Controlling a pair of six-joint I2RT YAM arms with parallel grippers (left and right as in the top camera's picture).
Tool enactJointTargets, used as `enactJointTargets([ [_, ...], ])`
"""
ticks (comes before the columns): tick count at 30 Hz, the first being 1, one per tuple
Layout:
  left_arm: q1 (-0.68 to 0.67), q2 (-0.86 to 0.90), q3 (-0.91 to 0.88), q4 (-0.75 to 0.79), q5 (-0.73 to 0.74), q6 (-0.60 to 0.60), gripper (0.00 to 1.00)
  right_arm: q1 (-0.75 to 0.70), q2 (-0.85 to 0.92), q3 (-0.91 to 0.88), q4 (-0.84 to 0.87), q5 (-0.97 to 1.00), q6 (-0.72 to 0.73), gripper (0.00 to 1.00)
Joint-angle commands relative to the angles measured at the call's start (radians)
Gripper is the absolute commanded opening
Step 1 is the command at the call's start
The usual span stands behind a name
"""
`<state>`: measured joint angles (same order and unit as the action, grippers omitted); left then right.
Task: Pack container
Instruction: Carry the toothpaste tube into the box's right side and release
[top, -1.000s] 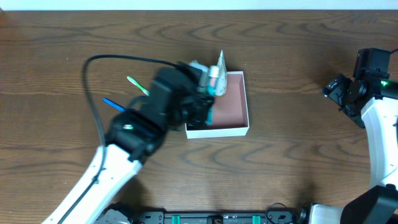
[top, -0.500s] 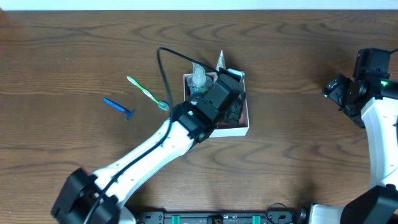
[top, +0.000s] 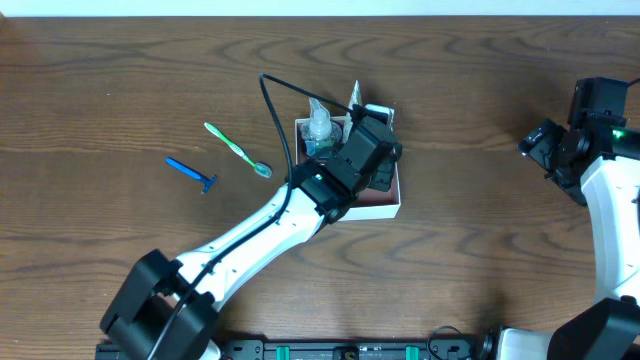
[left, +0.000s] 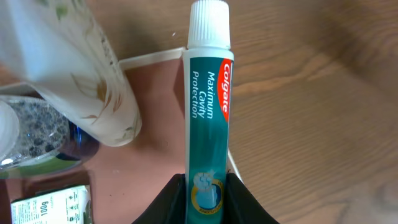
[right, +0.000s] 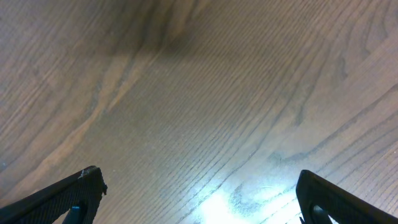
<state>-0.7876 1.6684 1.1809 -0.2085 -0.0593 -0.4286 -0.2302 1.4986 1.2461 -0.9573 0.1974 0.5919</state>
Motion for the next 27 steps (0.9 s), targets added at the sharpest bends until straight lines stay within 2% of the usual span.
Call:
enactJointTargets([
  [1,-0.009,0.025,0.013,0.01,-0.04,-0.049,0.22,-0.006,0.005,0.001,-0.001,0.004,-0.002,0.99],
  [9,-0.027,0.056,0.013,0.029,-0.043,-0.053,0.23,-0.006,0.005,0.001,-0.001,0.004,-0.002,0.99],
  [20,-0.027,0.053,0.014,0.035,-0.065,-0.051,0.4,-0.006,0.005,0.001,-0.001,0.004,-0.002,0.99],
  [27,-0.076,-0.064,0.032,-0.002,-0.05,0.028,0.4,-0.006,0.005,0.001,-0.001,0.004,-0.002,0.99],
])
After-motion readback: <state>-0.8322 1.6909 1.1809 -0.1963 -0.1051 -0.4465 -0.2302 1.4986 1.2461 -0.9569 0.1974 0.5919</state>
